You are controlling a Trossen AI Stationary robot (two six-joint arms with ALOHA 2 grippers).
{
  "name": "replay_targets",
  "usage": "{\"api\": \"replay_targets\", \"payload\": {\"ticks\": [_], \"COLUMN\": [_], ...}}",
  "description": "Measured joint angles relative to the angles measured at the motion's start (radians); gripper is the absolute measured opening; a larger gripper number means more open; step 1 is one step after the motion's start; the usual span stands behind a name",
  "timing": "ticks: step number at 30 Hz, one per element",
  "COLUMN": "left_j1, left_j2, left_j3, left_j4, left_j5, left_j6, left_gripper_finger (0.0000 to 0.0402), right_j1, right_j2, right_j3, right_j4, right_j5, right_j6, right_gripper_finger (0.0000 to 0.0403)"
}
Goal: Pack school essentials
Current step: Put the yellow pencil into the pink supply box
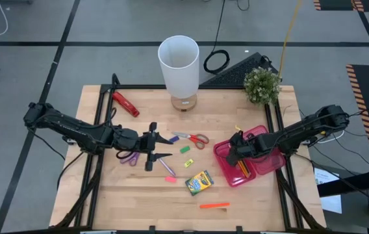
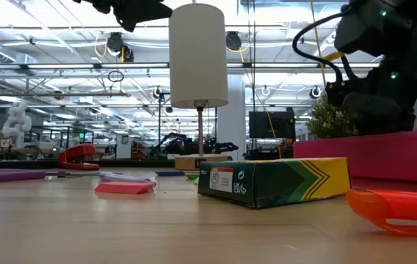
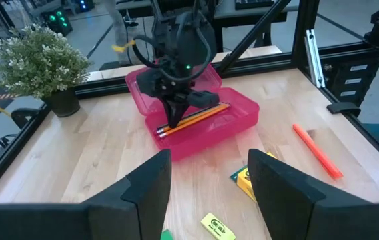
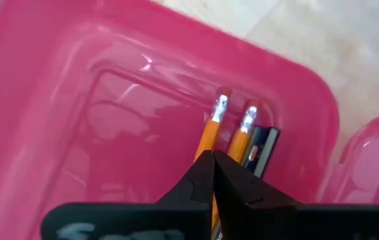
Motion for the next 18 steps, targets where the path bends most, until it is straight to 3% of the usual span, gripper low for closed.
{"api": "replay_targets", "payload": {"ticks": [18], "left_j1": [0.000], "left_j2": [0.000], "left_j3": [0.000], "left_j4": [0.000], "left_j5": [0.000], "left_j6": [0.001], "left_gripper_finger": [0.0202], "right_j1": [-0.005], "right_j2": [0.004], "right_j3": [0.017], "right_j4": [-0.034], "right_j5": [-0.061], "right_j6": [-0.017], "right_gripper_finger": [0.0000]}}
